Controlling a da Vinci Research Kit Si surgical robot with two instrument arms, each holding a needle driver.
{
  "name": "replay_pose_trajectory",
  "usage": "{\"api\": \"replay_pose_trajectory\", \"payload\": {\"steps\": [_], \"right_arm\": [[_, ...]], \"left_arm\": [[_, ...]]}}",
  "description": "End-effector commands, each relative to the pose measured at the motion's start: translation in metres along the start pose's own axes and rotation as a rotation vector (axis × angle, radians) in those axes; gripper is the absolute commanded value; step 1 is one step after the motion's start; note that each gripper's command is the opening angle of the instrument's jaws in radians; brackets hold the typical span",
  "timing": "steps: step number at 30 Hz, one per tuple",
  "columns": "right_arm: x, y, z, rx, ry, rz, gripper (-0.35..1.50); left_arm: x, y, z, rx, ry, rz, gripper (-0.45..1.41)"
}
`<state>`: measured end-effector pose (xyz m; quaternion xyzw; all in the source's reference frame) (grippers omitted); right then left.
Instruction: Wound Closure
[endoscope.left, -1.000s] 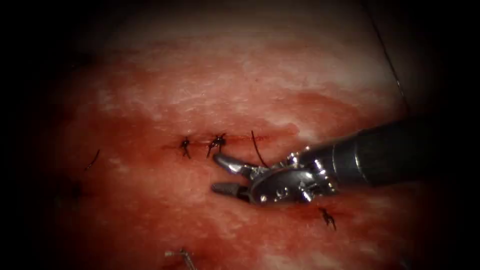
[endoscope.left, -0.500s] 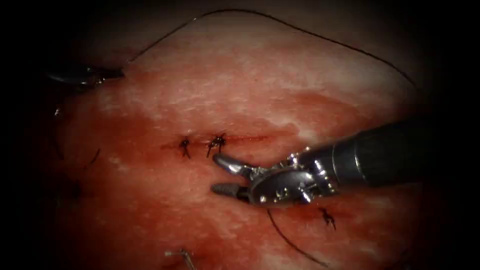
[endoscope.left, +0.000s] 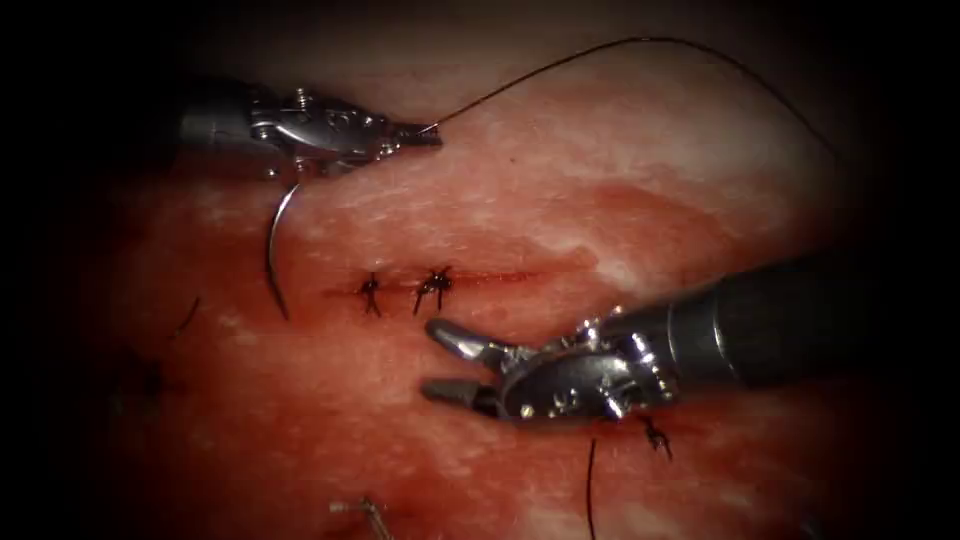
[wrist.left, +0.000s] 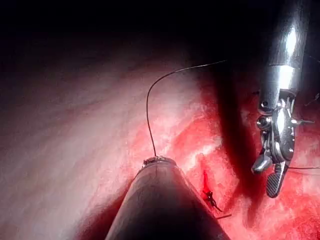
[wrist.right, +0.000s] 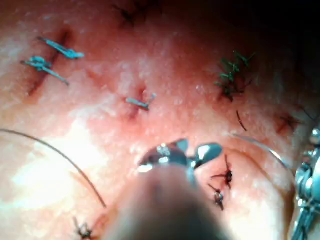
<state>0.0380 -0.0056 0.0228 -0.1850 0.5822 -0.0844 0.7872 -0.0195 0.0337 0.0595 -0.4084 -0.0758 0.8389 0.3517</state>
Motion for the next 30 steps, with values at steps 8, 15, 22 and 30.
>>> {"api": "replay_pose_trajectory", "payload": {"steps": [8, 15, 22, 30], "right_arm": [[-0.0002, -0.0010, 0.0003, 0.001, 0.001, -0.001, 1.33], [-0.0002, -0.0010, 0.0004, 0.001, 0.000, -0.001, 1.33], [-0.0002, -0.0010, 0.0006, 0.000, -0.001, -0.001, 1.33], [-0.0001, -0.0010, 0.0008, -0.001, -0.002, 0.005, 1.33]], "left_arm": [[0.0008, 0.0009, 0.0063, -0.043, 0.043, 0.047, -0.45], [0.0008, -0.0005, 0.0079, -0.022, 0.051, 0.004, 1.14], [-0.0020, -0.0016, 0.0026, -0.036, 0.045, 0.015, 1.19], [-0.0072, -0.0017, -0.0050, -0.006, -0.007, -0.019, 0.84]]}}
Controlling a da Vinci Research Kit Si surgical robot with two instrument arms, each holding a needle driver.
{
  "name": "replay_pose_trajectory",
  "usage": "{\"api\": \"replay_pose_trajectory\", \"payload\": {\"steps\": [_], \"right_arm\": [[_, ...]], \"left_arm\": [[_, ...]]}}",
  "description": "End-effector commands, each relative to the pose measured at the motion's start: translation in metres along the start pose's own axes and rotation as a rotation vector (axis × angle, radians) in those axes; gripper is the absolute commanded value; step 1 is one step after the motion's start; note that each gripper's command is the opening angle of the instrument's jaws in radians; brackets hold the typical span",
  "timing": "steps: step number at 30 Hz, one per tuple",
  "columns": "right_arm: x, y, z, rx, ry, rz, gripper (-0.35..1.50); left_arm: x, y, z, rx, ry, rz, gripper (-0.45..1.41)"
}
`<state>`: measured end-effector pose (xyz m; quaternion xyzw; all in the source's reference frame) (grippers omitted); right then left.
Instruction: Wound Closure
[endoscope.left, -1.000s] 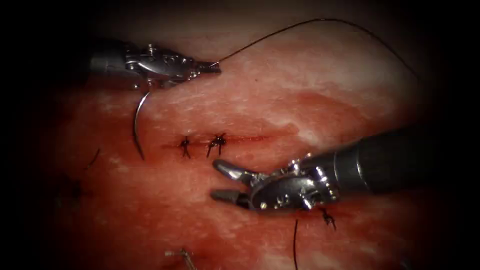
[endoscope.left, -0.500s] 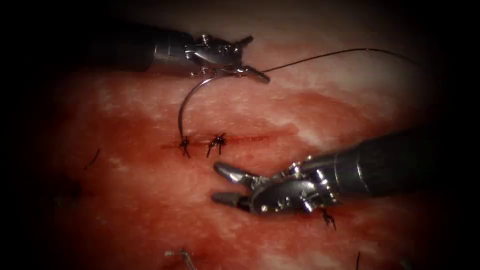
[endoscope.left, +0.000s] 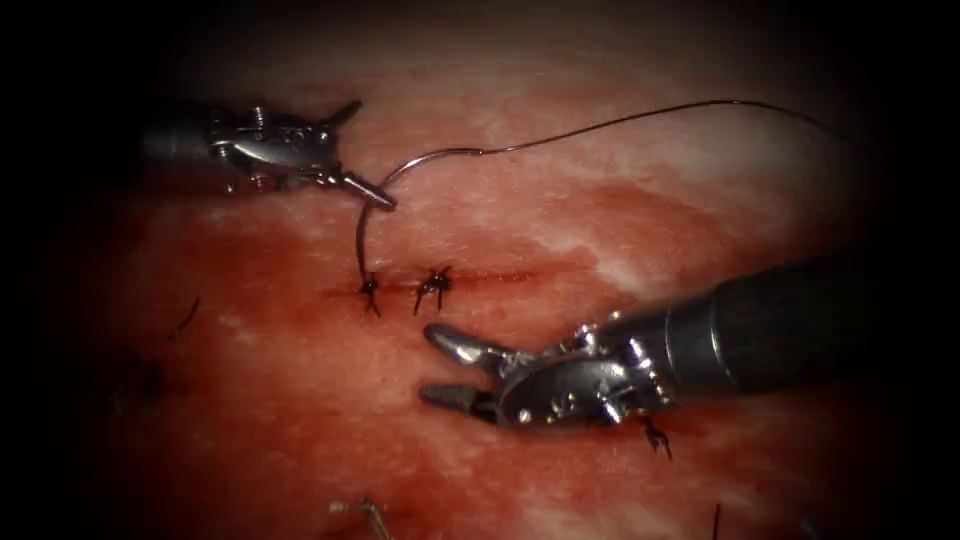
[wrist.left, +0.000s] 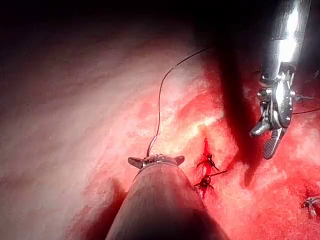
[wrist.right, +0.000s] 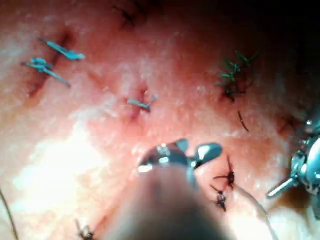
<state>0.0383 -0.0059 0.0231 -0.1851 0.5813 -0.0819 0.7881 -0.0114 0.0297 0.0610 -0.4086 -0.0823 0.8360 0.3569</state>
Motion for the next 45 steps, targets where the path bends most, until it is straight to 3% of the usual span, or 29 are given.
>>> {"api": "replay_pose_trajectory", "payload": {"steps": [1, 3, 6, 9, 10, 14, 19, 28, 34, 36, 37, 39, 40, 45], "right_arm": [[-0.0001, -0.0007, 0.0005, 0.001, 0.001, 0.001, 1.33], [-0.0001, -0.0007, 0.0006, 0.001, 0.000, 0.001, 1.33], [-0.0001, -0.0007, 0.0006, 0.001, 0.000, 0.001, 1.33], [-0.0002, -0.0008, 0.0006, 0.001, 0.000, 0.001, 1.33], [-0.0002, -0.0008, 0.0006, 0.001, 0.000, 0.000, 1.33], [-0.0002, -0.0008, 0.0006, 0.001, 0.000, 0.000, 1.33], [-0.0002, -0.0009, 0.0006, 0.001, 0.001, 0.000, 1.33], [-0.0002, -0.0009, 0.0006, 0.001, 0.000, 0.000, 1.33], [-0.0002, -0.0009, 0.0006, 0.001, 0.000, -0.001, 1.33], [-0.0002, -0.0009, 0.0006, 0.001, 0.000, -0.001, 1.33], [-0.0002, -0.0009, 0.0006, 0.001, 0.000, -0.001, 1.33], [-0.0002, -0.0009, 0.0006, 0.001, 0.000, -0.001, 1.33], [-0.0002, -0.0009, 0.0007, 0.000, 0.000, -0.001, 1.33], [-0.0002, -0.0009, 0.0006, 0.002, 0.001, 0.035, 1.25]], "left_arm": [[-0.0008, 0.0007, -0.0001, 0.017, -0.046, -0.028, 0.39], [-0.0010, 0.0011, -0.0003, 0.037, -0.083, -0.043, 0.29], [-0.0014, 0.0028, -0.0001, 0.064, -0.139, -0.038, 0.29], [-0.0011, 0.0036, 0.0006, 0.095, -0.140, -0.108, 0.29], [-0.0011, 0.0038, 0.0009, 0.105, -0.140, -0.120, 0.19], [-0.0015, 0.0042, 0.0015, 0.144, -0.149, -0.117, 0.17], [-0.0028, 0.0034, 0.0017, 0.215, -0.239, -0.095, 0.14], [-0.0044, 0.0028, 0.0026, 0.240, -0.257, -0.094, 0.20], [-0.0054, 0.0042, 0.0038, 0.244, -0.268, -0.112, 0.17], [-0.0056, 0.0048, 0.0042, 0.255, -0.258, -0.173, 0.02], [-0.0055, 0.0048, 0.0044, 0.263, -0.255, -0.204, -0.15], [-0.0055, 0.0047, 0.0044, 0.267, -0.251, -0.229, -0.25], [-0.0054, 0.0043, 0.0045, 0.274, -0.246, -0.278, -0.45], [-0.0054, 0.0033, 0.0045, 0.274, -0.227, -0.398, -0.45]]}}
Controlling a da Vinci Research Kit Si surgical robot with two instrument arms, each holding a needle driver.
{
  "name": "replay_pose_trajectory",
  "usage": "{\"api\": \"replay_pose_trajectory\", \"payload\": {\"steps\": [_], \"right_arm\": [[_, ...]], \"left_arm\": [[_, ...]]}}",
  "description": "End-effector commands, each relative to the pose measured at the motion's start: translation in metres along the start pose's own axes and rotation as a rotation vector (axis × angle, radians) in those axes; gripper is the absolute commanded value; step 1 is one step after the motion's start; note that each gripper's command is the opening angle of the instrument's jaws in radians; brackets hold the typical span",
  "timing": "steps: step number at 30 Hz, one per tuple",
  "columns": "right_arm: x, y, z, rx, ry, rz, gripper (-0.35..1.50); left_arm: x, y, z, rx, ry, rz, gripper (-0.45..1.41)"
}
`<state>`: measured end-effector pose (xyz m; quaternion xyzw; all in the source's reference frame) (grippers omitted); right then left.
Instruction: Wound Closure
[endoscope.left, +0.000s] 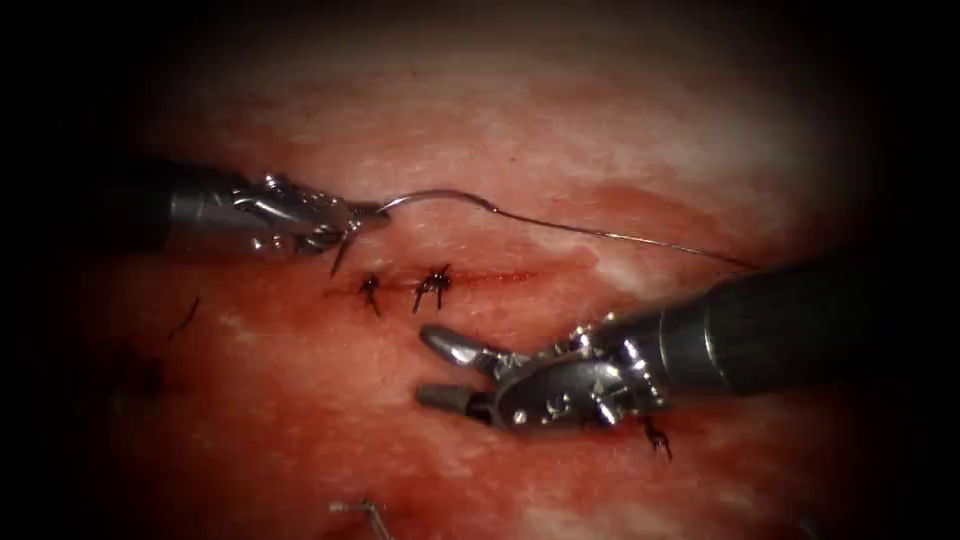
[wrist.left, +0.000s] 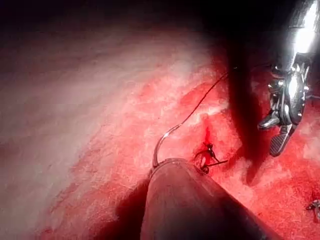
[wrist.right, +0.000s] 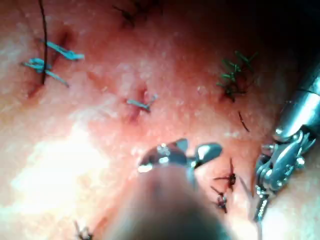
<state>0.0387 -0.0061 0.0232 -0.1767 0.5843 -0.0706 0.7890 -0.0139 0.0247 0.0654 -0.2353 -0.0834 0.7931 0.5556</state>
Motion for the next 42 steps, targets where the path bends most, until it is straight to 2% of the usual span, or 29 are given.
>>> {"api": "replay_pose_trajectory", "payload": {"steps": [1, 4, 8, 9, 11, 12, 13, 14, 16, 17, 19, 21, 23, 28, 30, 37, 42], "right_arm": [[-0.0003, -0.0005, 0.0003, 0.000, -0.007, 0.030, 1.20], [-0.0005, -0.0004, 0.0002, -0.014, -0.033, 0.066, 1.18], [-0.0007, -0.0002, 0.0002, -0.047, -0.101, 0.220, 1.18], [-0.0007, -0.0002, 0.0002, -0.047, -0.101, 0.220, 1.18], [-0.0007, 0.0000, 0.0002, -0.071, -0.096, 0.321, 1.15], [-0.0007, 0.0000, 0.0002, -0.071, -0.096, 0.321, 1.15], [-0.0008, 0.0001, 0.0001, -0.080, -0.093, 0.352, 1.15], [-0.0010, 0.0005, -0.0001, -0.108, -0.073, 0.446, 1.09], [-0.0012, 0.0007, -0.0002, -0.121, -0.063, 0.491, 1.06], [-0.0020, 0.0015, -0.0007, -0.132, -0.055, 0.620, 0.96], [-0.0024, 0.0019, -0.0010, -0.136, -0.054, 0.659, 0.94], [-0.0046, 0.0038, -0.0026, -0.178, -0.019, 0.780, 0.91], [-0.0057, 0.0050, -0.0035, -0.209, -0.005, 0.825, 0.91], [-0.0071, 0.0072, -0.0048, -0.251, 0.017, 0.882, 0.89], [-0.0077, 0.0087, -0.0048, -0.276, 0.023, 0.892, 0.89], [-0.0083, 0.0104, -0.0032, -0.273, 0.042, 0.983, 0.89], [-0.0088, 0.0123, -0.0014, -0.217, 0.065, 1.092, 0.86]], "left_arm": [[0.0000, 0.0001, 0.0005, -0.023, -0.007, -0.007, -0.45], [0.0007, -0.0003, 0.0002, -0.047, 0.003, -0.033, -0.45], [0.0034, -0.0012, -0.0015, -0.113, 0.193, -0.113, -0.45], [0.0034, -0.0012, -0.0015, -0.113, 0.193, -0.113, -0.45], [0.0046, -0.0009, -0.0026, -0.169, 0.308, -0.205, -0.45], [0.0046, -0.0009, -0.0026, -0.169, 0.308, -0.205, -0.45], [0.0048, -0.0007, -0.0029, -0.195, 0.323, -0.233, -0.45], [0.0052, 0.0001, -0.0036, -0.268, 0.331, -0.304, -0.45], [0.0053, 0.0004, -0.0039, -0.297, 0.338, -0.334, -0.45], [0.0054, 0.0013, -0.0047, -0.358, 0.362, -0.376, -0.45], [0.0054, 0.0016, -0.0050, -0.382, 0.373, -0.399, -0.45], [0.0053, 0.0032, -0.0062, -0.496, 0.422, -0.486, -0.45], [0.0052, 0.0040, -0.0067, -0.544, 0.437, -0.534, -0.45], [0.0052, 0.0050, -0.0074, -0.591, 0.478, -0.571, -0.45], [0.0051, 0.0055, -0.0076, -0.619, 0.525, -0.605, -0.45], [0.0046, 0.0061, -0.0079, -0.634, 0.539, -0.614, -0.45], [0.0043, 0.0066, -0.0078, -0.670, 0.531, -0.599, -0.45]]}}
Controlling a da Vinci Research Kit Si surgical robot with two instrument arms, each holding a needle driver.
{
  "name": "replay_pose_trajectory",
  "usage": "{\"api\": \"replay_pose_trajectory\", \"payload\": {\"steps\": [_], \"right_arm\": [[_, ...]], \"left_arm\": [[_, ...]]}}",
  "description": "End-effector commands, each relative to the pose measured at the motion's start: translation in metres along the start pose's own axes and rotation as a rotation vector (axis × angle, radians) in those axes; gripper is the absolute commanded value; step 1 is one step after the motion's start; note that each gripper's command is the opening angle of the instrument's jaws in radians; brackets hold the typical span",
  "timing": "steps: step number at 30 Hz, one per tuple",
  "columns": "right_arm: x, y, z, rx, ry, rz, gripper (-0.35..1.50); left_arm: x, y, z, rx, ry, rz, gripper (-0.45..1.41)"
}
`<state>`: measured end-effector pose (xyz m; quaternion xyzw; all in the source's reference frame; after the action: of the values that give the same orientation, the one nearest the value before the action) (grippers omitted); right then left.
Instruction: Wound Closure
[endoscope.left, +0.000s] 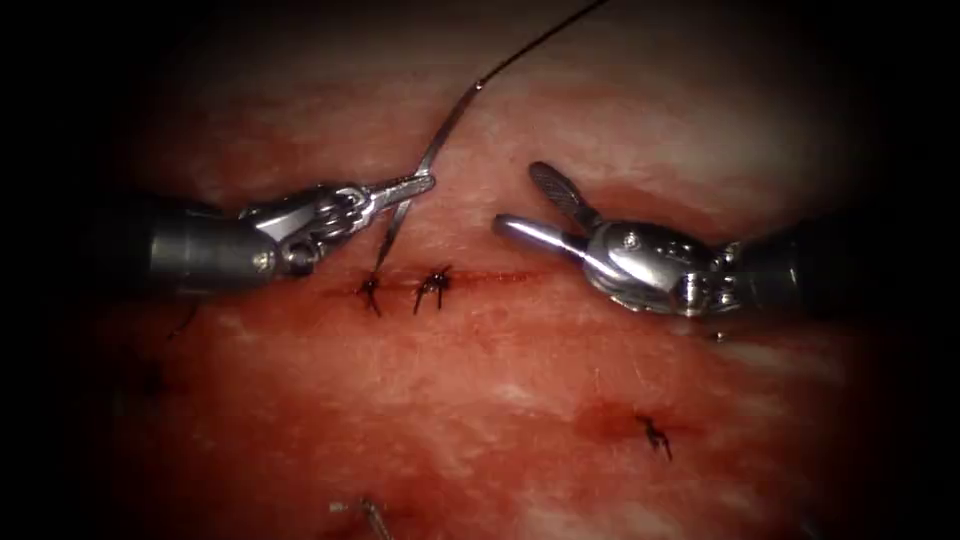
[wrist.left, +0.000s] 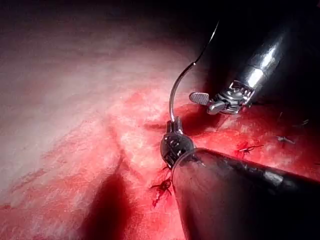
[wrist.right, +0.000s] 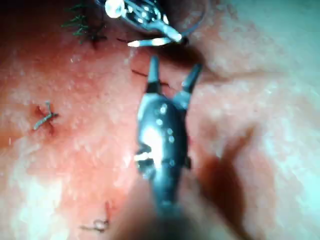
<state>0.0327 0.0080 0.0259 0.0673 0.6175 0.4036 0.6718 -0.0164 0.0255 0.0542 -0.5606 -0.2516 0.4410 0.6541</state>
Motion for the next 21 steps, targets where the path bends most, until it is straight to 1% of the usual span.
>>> {"api": "replay_pose_trajectory", "payload": {"steps": [1, 9, 21], "right_arm": [[-0.0001, -0.0001, 0.0012, 0.025, 0.000, 0.025, 0.86], [0.0019, 0.0004, 0.0033, 0.069, 0.003, 0.061, 0.86], [0.0018, 0.0001, 0.0046, 0.095, -0.008, 0.061, 0.86]], "left_arm": [[-0.0007, -0.0004, 0.0004, -0.002, -0.005, -0.006, -0.45], [-0.0017, -0.0004, 0.0006, -0.035, -0.025, 0.042, -0.45], [-0.0017, -0.0001, 0.0005, -0.071, -0.030, 0.042, -0.45]]}}
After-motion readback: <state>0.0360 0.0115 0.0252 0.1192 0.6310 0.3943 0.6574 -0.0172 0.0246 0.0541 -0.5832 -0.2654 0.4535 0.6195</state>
